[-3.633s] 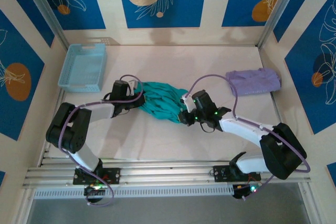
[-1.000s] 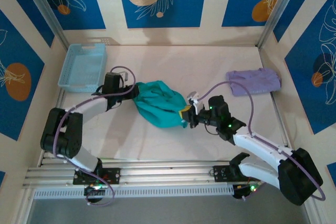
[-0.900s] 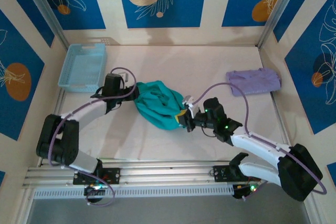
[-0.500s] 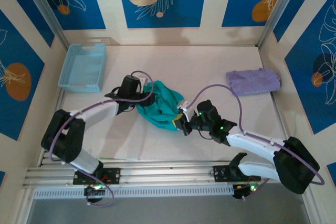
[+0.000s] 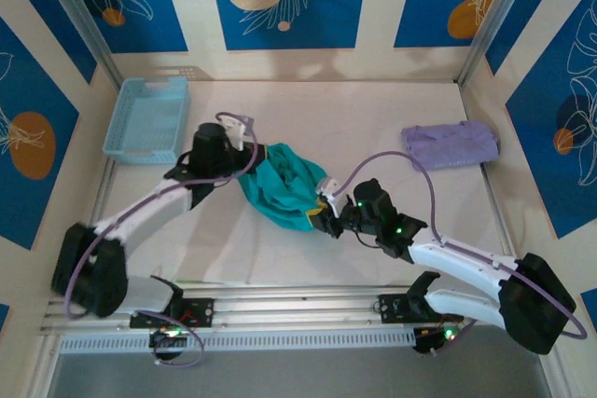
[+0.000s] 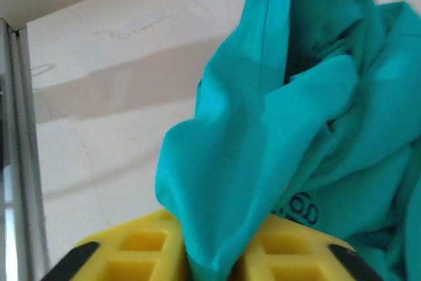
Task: Fold the inside-out t-shirt
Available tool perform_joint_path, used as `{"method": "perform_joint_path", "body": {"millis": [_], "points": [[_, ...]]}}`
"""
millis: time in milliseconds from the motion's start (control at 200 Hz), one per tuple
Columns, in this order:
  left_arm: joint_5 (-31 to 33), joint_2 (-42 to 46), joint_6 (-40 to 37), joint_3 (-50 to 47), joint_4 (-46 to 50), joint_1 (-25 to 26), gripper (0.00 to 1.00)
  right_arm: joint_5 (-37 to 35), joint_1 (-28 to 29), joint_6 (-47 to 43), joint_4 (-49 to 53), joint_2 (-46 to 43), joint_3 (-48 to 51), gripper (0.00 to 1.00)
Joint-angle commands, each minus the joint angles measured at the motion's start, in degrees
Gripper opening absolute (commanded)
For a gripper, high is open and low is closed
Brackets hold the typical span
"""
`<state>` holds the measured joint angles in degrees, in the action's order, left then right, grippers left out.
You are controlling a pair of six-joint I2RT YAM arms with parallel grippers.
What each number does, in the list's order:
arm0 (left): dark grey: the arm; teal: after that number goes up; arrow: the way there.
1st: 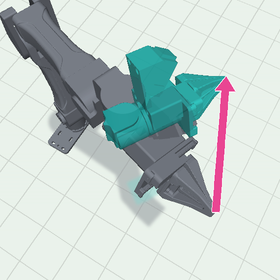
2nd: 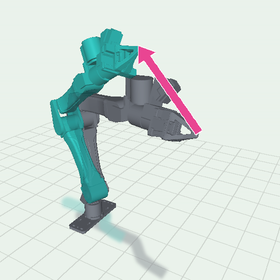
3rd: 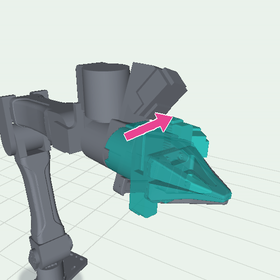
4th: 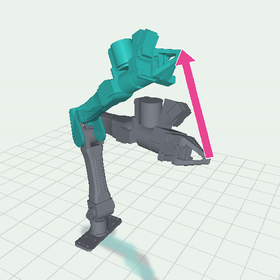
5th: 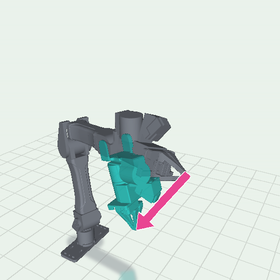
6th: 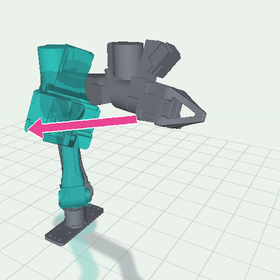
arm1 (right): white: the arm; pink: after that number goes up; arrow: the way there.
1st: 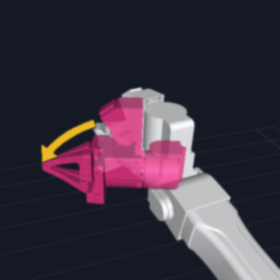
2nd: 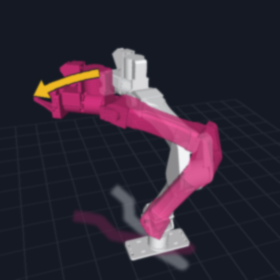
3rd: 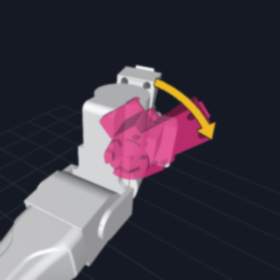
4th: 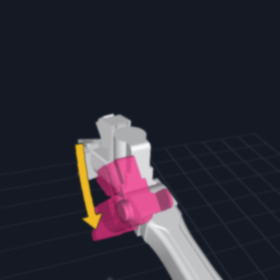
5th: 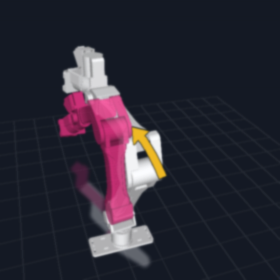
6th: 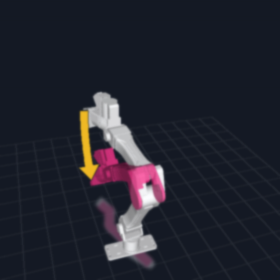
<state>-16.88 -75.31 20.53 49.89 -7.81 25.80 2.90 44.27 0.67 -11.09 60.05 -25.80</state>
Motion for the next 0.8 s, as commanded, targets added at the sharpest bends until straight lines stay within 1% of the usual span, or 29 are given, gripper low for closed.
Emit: {"method": "perform_joint_path", "body": {"millis": [0,65,165,270,385,440,505,545,575,795], "points": [[-9.3,4.9,0.5,-1.0,-9.5,-0.2,0.0,-2.1,2.5,-4.6,4.9,2.5,-2.9,0.34],[-9.9,6.1,-0.8,-1.8,-9.5,-0.2,0.0,-1.4,2.2,-3.7,3.0,1.4,-3.0,0.39],[-9.0,7.0,-2.4,-2.6,-8.4,-0.2,0.0,4.3,-0.7,-0.1,-1.6,-1.2,-2.5,0.46],[-9.2,7.2,-2.8,-3.0,-8.4,-0.2,0.0,8.3,-4.8,4.2,-3.8,-1.4,-3.6,0.5],[-9.8,7.1,-2.8,-3.6,-9.2,-0.2,0.0,12.4,-9.5,9.2,-7.8,0.3,-3.9,0.53],[-9.9,7.2,-3.0,-3.7,-9.2,-0.2,0.0,13.3,-11.6,12.0,-8.3,2.3,-5.2,0.55],[-10.2,7.3,-3.2,-3.8,-9.3,-0.2,0.0,12.9,-12.8,14.2,-6.0,6.2,-8.5,0.55],[-10.3,7.3,-3.2,-3.7,-9.3,-0.2,0.0,12.6,-12.6,14.4,-4.9,8.8,-10.7,0.59],[-10.3,7.3,-3.2,-3.7,-9.4,-0.3,0.0,12.2,-12.3,14.4,-4.4,10.8,-12.2,0.6],[-11.2,6.9,-2.6,-3.9,-10.1,-0.2,0.0,12.3,-10.8,13.9,-5.0,23.2,-21.2,0.61]]}}
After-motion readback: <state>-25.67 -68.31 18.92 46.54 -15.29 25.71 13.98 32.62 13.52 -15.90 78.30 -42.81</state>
